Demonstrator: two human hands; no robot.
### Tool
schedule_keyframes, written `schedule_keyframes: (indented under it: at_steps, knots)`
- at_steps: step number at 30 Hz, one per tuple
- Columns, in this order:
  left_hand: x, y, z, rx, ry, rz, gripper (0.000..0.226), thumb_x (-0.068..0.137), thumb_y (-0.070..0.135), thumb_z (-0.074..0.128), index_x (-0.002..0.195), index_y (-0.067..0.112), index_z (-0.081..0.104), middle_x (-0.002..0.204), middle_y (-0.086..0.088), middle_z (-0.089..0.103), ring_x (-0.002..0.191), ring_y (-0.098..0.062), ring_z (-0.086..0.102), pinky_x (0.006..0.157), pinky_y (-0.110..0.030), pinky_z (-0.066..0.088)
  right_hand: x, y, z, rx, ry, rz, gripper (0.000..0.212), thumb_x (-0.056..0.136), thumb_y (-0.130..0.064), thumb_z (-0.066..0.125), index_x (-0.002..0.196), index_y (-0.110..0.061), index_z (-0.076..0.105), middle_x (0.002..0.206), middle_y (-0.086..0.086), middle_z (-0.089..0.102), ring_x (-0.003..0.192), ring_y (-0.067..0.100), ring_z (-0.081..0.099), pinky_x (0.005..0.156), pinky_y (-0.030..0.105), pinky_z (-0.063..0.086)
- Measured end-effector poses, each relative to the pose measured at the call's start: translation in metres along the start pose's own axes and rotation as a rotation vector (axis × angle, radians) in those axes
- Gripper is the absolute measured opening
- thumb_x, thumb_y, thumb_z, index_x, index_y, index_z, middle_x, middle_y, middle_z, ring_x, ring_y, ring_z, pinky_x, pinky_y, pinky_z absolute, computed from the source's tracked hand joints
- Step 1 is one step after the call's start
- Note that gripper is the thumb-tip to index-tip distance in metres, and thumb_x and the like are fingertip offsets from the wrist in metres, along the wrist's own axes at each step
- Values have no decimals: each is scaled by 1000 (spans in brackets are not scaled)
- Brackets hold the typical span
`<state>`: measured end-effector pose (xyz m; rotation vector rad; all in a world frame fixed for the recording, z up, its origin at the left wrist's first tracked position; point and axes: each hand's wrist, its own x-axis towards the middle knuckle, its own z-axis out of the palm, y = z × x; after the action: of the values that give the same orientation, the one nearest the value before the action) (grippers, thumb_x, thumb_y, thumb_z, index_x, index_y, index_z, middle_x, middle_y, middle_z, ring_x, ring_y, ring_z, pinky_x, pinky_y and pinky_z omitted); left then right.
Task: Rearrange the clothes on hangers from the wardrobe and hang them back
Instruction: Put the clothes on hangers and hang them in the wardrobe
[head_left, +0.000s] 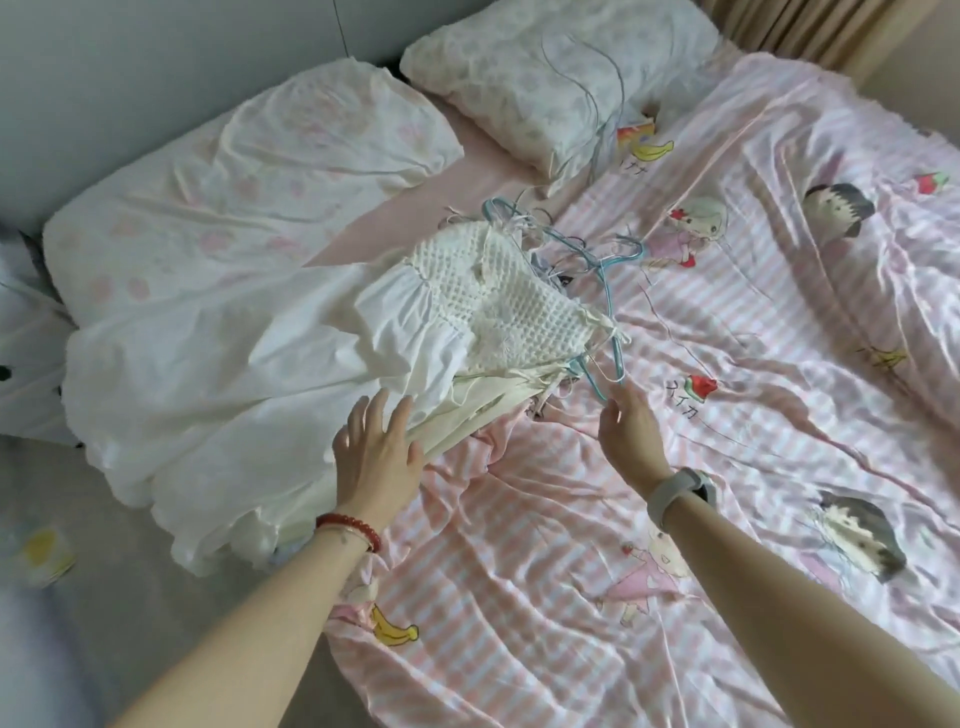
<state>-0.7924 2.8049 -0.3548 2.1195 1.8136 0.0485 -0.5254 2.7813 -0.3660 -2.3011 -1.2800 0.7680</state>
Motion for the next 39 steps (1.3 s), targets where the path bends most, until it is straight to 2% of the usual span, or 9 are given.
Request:
schedule_keyframes:
  at_steps: [4, 8, 12, 14, 18, 22, 29, 35, 39]
  knots:
    - [55, 5, 32, 38, 39, 69, 57, 76, 16, 70, 129, 14, 51, 139, -18, 43, 126, -43, 39, 92, -60, 38, 71, 13, 4, 45, 65, 96, 32, 95, -8, 34, 121, 6, 47, 119, 28, 52, 114, 39, 45, 82, 36, 32]
    - [90, 5, 58, 64, -1, 17, 67, 84, 36, 64, 142, 25, 33, 152, -10, 23, 139, -38, 18, 105, -62, 20, 131, 20, 11, 74, 19, 132, 39, 97, -18, 35, 124, 9, 40, 128, 30, 46, 118, 40, 43, 92, 38, 31]
    - [102, -1, 73, 77, -138, -53, 78, 85, 53, 52, 147, 31, 10, 156, -4, 5, 141, -30, 11, 107, -50, 24, 165, 18, 27, 192, -17, 302, 36, 95, -29, 33, 107, 1, 50, 99, 18, 56, 92, 32, 53, 84, 38, 40]
    - [104, -1, 74, 56, -137, -44, 73, 87, 48, 54, 147, 27, 18, 153, -4, 18, 135, -29, 27, 102, -45, 32, 176, 17, 36, 232, -4, 340, 43, 91, -34, 35, 97, 3, 55, 93, 17, 62, 86, 33, 58, 79, 39, 46]
    - [109, -7, 68, -70, -20, -1, 41, 89, 24, 59, 129, 17, 52, 120, -8, 57, 103, -32, 56, 77, -41, 48, 182, 16, 46, 209, 73, 423, 37, 89, -25, 41, 110, 2, 57, 110, 20, 62, 100, 37, 57, 84, 39, 46]
    - [106, -8, 56, -130, 85, -41, 20, 89, 6, 55, 107, 4, 64, 91, -13, 63, 82, -33, 59, 60, -33, 39, 169, 18, 42, 157, 183, 327, 33, 89, -8, 34, 110, 5, 56, 113, 25, 55, 105, 40, 51, 84, 40, 41]
    - [81, -4, 34, -248, 167, -93, 12, 90, 2, 50, 78, 1, 54, 72, -2, 49, 67, -24, 46, 55, -30, 28, 143, 18, 35, 207, 222, 177, 23, 88, -1, 37, 104, 5, 53, 107, 25, 54, 99, 38, 49, 78, 40, 38]
    - [65, -7, 30, -362, 177, -244, 22, 96, 14, 45, 81, 2, 56, 74, -9, 56, 71, -28, 50, 61, -31, 32, 113, 15, 29, 170, 94, 82, 33, 78, -26, 34, 95, -5, 53, 84, 7, 53, 88, 27, 48, 76, 38, 39]
    - [56, -13, 33, -366, 156, -412, 34, 98, 24, 39, 95, -3, 60, 92, -23, 63, 90, -38, 56, 73, -38, 40, 97, 20, 33, 245, -62, 92, 23, 81, -34, 40, 82, -12, 47, 69, -3, 49, 66, 19, 48, 55, 27, 35]
